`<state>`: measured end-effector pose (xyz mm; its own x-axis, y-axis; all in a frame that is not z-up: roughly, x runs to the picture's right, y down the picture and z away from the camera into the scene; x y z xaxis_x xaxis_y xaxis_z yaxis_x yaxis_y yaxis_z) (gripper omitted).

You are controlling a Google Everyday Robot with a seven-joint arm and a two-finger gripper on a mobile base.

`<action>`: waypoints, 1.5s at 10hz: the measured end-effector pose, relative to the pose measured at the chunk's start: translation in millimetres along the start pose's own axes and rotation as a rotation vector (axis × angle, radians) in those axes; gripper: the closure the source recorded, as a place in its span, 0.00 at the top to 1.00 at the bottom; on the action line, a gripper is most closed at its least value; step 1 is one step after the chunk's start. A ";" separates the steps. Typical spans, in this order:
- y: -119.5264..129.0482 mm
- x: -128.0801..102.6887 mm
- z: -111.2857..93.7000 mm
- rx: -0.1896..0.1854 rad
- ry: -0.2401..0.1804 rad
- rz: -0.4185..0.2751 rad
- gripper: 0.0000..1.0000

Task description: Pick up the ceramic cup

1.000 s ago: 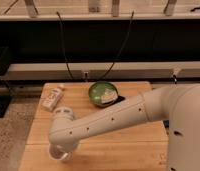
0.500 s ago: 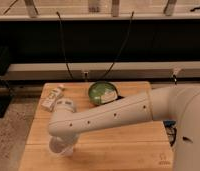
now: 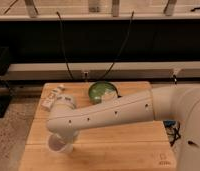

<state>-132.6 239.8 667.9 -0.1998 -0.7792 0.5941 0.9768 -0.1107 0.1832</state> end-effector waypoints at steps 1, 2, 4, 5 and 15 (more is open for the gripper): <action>0.7 0.8 -0.7 -0.003 0.000 -0.006 0.00; 1.2 1.6 -2.3 -0.002 0.000 -0.009 0.00; 2.1 2.7 -6.4 -0.003 0.000 -0.018 0.00; 1.7 3.3 -7.9 -0.003 -0.001 -0.024 0.00; 3.0 9.0 -18.4 -0.015 -0.002 -0.063 0.00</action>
<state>-130.0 221.1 659.3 -0.2611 -0.7689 0.5836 0.9633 -0.1688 0.2085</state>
